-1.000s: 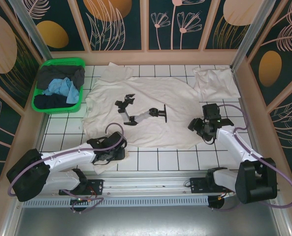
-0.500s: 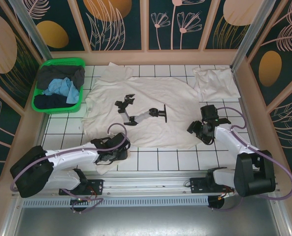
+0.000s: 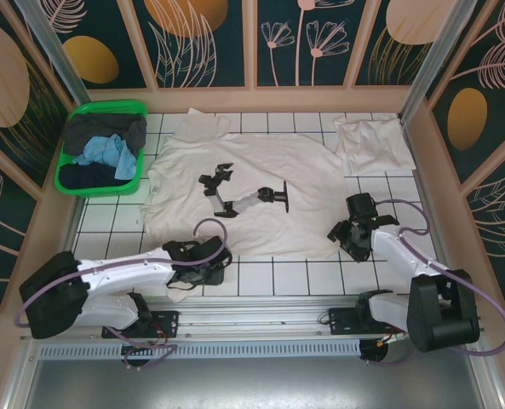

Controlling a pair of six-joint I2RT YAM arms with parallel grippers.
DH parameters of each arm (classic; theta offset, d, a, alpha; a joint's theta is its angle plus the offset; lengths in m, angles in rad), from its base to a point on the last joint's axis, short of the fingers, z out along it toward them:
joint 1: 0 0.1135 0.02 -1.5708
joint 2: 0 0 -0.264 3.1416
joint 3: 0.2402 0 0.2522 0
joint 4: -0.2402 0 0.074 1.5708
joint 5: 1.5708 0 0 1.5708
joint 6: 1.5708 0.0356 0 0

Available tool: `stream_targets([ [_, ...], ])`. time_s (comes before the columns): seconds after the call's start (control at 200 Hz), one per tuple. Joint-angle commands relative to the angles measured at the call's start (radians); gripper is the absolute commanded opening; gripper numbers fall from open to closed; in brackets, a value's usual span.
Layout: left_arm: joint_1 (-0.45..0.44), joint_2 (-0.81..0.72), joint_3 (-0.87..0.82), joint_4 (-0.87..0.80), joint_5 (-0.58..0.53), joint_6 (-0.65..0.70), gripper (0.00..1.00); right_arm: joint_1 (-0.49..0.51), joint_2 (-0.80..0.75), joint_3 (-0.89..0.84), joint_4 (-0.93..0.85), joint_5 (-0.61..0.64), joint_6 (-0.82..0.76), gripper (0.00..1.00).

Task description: Fold and stack the t-shirts

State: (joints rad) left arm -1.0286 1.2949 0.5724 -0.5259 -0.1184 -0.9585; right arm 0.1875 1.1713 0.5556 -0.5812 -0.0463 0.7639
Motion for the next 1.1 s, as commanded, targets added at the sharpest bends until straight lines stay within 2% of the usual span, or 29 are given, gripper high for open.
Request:
stream_targets([
  [0.0, -0.004, 0.033, -0.03, 0.056, -0.003, 0.019, 0.48, 0.01, -0.011, -0.025, 0.034, 0.009, 0.042, 0.58],
  [0.08, -0.003, 0.039, -0.048, 0.096, -0.01, 0.022, 0.43, 0.011, 0.01, -0.016, 0.046, 0.008, 0.038, 0.41],
  [0.15, -0.003, 0.045, -0.047, 0.108, -0.008, 0.038, 0.25, 0.011, 0.025, 0.015, 0.036, 0.007, 0.026, 0.22],
  [0.2, -0.004, 0.045, -0.038, 0.1, -0.009, 0.052, 0.13, 0.017, 0.028, 0.05, 0.018, 0.025, 0.022, 0.13],
  [0.27, -0.001, 0.04, -0.014, 0.072, -0.03, 0.082, 0.0, 0.016, 0.044, 0.106, 0.007, 0.028, 0.006, 0.08],
  [0.365, 0.001, 0.025, 0.044, 0.01, -0.082, 0.141, 0.0, 0.016, 0.123, 0.203, -0.013, 0.029, -0.036, 0.07],
  [0.455, 0.036, 0.007, 0.096, -0.031, -0.129, 0.211, 0.0, 0.017, 0.212, 0.285, 0.0, 0.031, -0.073, 0.07],
  [0.485, 0.058, -0.001, 0.11, -0.031, -0.132, 0.242, 0.0, 0.017, 0.244, 0.311, 0.01, 0.031, -0.083, 0.11],
  [0.535, 0.103, -0.011, 0.133, -0.031, -0.13, 0.289, 0.0, 0.014, 0.297, 0.364, 0.025, 0.022, -0.104, 0.23],
  [0.636, 0.17, -0.007, 0.197, -0.016, -0.146, 0.393, 0.0, 0.009, 0.409, 0.488, 0.04, 0.027, -0.154, 0.35],
  [0.771, 0.241, 0.071, 0.315, -0.005, -0.144, 0.506, 0.0, 0.022, 0.47, 0.633, -0.037, 0.056, -0.204, 0.4],
  [0.821, 0.254, 0.103, 0.349, -0.008, -0.142, 0.531, 0.0, 0.035, 0.427, 0.608, -0.046, 0.09, -0.202, 0.42],
  [0.976, 0.299, 0.157, 0.394, -0.01, -0.126, 0.566, 0.0, 0.06, 0.259, 0.383, -0.001, 0.066, -0.179, 0.48],
  [1.091, 0.317, 0.154, 0.394, -0.01, -0.114, 0.575, 0.0, 0.061, 0.194, 0.248, 0.037, -0.006, -0.124, 0.49],
])
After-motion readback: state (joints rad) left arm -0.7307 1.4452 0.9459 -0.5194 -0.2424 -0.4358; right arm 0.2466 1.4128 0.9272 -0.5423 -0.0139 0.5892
